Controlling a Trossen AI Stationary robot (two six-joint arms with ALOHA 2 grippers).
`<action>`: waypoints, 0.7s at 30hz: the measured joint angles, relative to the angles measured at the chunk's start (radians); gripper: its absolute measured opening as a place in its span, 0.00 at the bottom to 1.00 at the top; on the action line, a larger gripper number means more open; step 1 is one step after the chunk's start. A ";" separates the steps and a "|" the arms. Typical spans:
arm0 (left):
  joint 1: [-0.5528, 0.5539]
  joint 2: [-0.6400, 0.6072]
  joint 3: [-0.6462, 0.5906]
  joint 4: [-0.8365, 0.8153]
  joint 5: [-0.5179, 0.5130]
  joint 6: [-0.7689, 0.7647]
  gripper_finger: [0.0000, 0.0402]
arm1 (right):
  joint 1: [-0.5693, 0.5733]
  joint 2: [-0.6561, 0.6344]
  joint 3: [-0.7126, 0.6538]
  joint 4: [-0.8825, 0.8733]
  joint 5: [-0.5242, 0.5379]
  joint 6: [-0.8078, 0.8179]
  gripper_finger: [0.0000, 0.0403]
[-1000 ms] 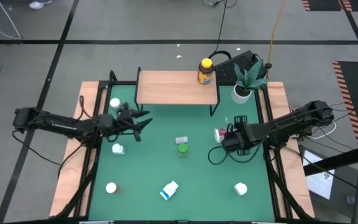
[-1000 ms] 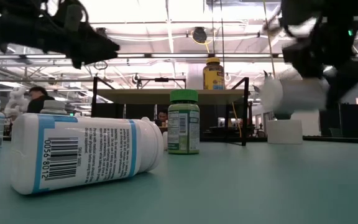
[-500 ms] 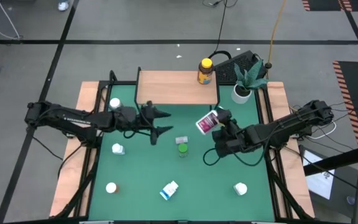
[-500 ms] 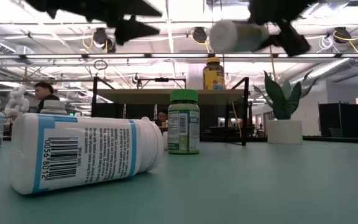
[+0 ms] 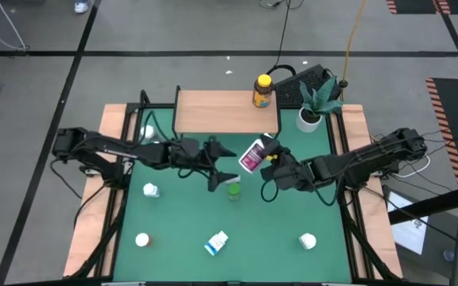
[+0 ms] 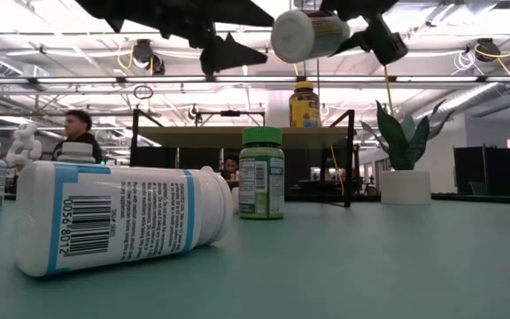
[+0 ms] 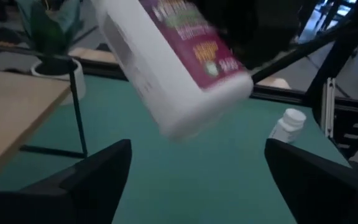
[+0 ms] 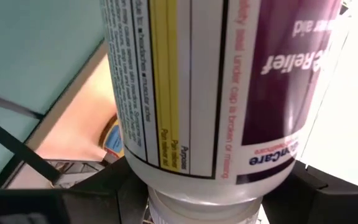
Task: Pick and place medicine bottles onto shelf by color
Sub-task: Put the purple medicine bottle on the shelf
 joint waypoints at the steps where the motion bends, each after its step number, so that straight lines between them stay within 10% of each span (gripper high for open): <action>1: 0.001 0.006 0.006 0.000 0.015 -0.001 0.94 | -0.006 0.000 0.000 0.003 0.000 -0.006 0.58; 21: 0.138 0.011 0.020 0.099 0.412 -0.186 0.94 | -0.016 0.000 0.000 0.247 -0.191 -0.351 0.58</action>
